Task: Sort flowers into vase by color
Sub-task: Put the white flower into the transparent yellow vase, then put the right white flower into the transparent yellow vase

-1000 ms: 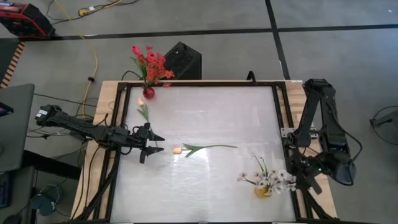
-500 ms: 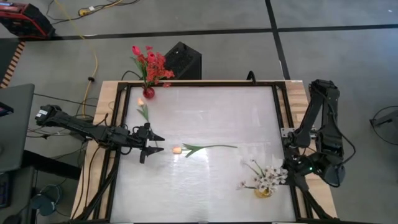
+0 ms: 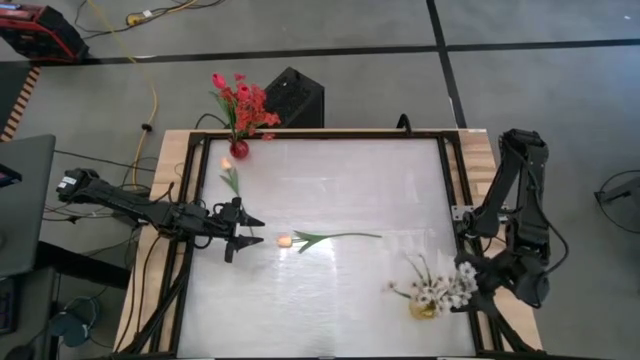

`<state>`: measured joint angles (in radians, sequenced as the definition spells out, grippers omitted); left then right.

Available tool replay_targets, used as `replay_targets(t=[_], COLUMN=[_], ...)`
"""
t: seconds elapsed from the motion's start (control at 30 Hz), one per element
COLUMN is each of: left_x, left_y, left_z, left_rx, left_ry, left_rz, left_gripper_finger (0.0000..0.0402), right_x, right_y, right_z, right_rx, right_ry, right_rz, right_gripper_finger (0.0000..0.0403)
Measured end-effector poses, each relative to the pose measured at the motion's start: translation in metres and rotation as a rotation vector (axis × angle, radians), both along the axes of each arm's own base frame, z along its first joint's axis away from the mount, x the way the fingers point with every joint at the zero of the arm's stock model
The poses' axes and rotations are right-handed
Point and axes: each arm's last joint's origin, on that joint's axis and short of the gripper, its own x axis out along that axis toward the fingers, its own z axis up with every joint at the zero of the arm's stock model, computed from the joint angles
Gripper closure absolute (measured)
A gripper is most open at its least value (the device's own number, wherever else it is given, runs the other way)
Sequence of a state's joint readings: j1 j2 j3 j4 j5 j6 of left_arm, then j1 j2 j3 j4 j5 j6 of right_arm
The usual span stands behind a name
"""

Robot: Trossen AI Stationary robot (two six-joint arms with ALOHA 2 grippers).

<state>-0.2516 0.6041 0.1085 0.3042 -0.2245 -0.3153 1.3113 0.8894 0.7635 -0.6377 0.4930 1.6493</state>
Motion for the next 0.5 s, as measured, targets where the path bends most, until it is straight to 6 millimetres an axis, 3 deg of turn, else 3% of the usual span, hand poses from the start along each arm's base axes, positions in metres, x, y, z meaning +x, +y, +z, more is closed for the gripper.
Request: replay_targets(t=[0.5], left_x=[0.000], left_y=[0.000], left_z=[-0.002], left_rx=[0.012], left_ry=[0.025], left_rz=[-0.002], left_gripper_finger=[0.0178], right_x=[-0.014], right_y=[-0.018], right_z=[-0.020], right_rx=[-0.263], right_ry=[0.329], right_rz=[0.332], right_gripper_finger=[0.0143])
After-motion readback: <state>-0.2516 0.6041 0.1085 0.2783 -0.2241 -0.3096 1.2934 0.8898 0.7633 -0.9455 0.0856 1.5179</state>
